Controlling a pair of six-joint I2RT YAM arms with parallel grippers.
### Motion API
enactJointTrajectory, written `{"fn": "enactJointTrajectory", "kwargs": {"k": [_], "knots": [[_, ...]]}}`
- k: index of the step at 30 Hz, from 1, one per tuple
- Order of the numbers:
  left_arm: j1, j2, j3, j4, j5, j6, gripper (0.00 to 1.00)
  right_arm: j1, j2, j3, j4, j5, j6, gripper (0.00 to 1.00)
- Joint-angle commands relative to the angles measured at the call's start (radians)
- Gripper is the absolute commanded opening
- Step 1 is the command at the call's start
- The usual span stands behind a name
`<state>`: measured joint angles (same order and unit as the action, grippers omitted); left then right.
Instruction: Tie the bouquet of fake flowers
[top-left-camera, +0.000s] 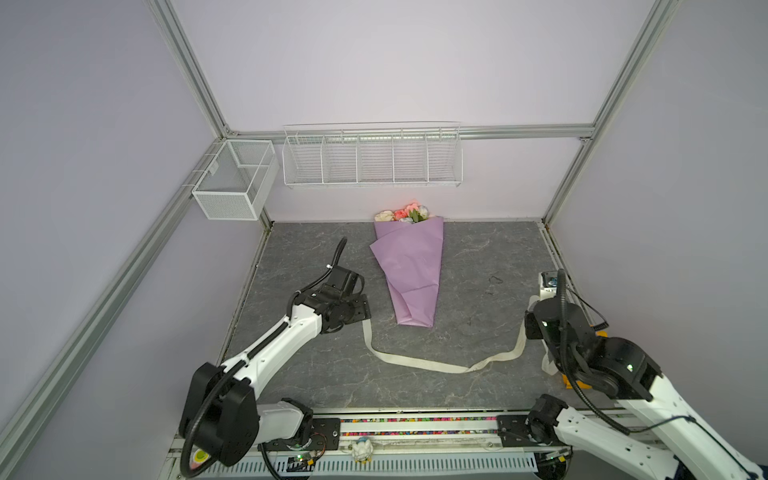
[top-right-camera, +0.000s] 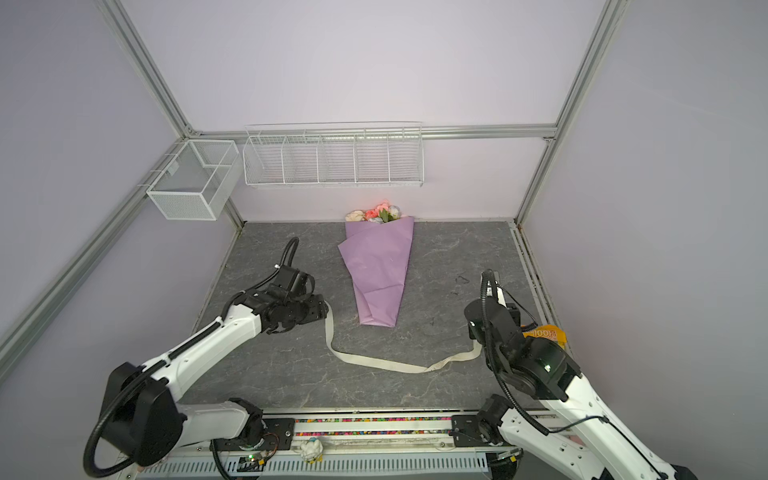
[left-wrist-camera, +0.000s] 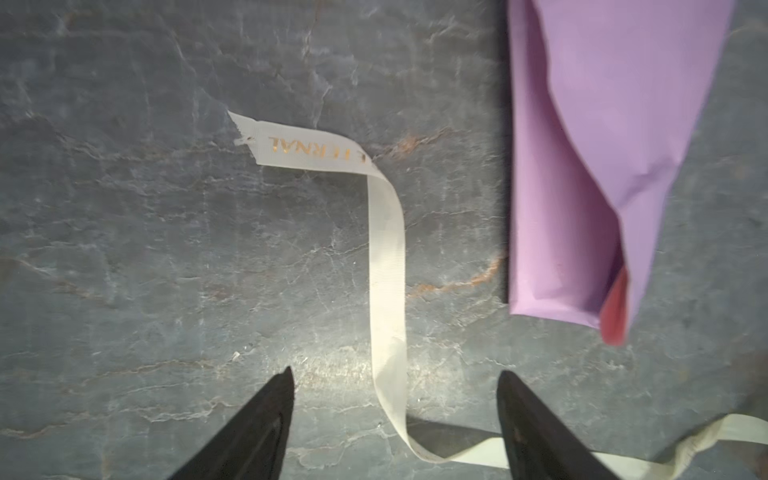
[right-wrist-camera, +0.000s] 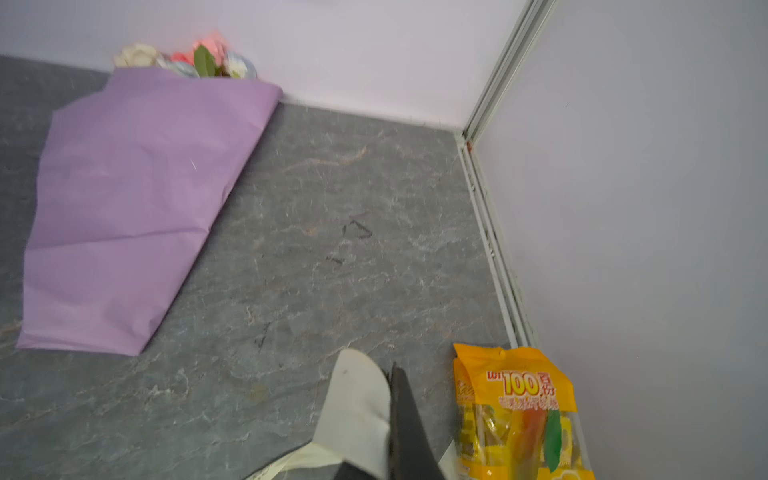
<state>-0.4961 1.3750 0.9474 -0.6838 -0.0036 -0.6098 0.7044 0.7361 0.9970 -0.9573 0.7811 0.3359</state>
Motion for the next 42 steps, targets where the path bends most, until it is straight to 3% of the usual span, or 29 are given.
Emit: {"fn": "enactJointTrajectory", "kwargs": {"k": [1,10,19,24,26,32,37,39,42], "knots": [[0.007,0.116,0.112,-0.015,-0.022,-0.037,0.76,-0.085,0.026,-0.039,0.055,-0.224,-0.014,0.07],[0.006,0.421,0.309,-0.101,-0.084,-0.116,0.71,-0.206,0.078,-0.056,0.112,-0.317,-0.061,0.07],[0.006,0.576,0.401,-0.123,-0.123,-0.146,0.64,-0.286,0.098,-0.088,0.154,-0.362,-0.083,0.07],[0.016,0.612,0.420,-0.087,-0.066,-0.101,0.55,-0.347,0.106,-0.083,0.166,-0.382,-0.095,0.08],[0.030,0.612,0.405,-0.062,-0.037,-0.090,0.45,-0.371,0.104,-0.073,0.169,-0.371,-0.099,0.09],[0.092,0.572,0.360,-0.037,0.004,-0.044,0.02,-0.437,0.090,-0.030,0.186,-0.356,-0.127,0.09],[0.154,0.442,0.360,-0.111,-0.050,0.000,0.00,-0.492,0.111,0.035,0.168,-0.245,-0.175,0.09],[0.210,0.355,0.354,-0.153,-0.088,0.019,0.00,-0.597,0.135,0.089,0.142,-0.173,-0.197,0.08],[0.342,0.207,0.327,-0.183,-0.056,0.041,0.00,-0.727,0.149,0.159,0.157,-0.179,-0.272,0.08]]}}
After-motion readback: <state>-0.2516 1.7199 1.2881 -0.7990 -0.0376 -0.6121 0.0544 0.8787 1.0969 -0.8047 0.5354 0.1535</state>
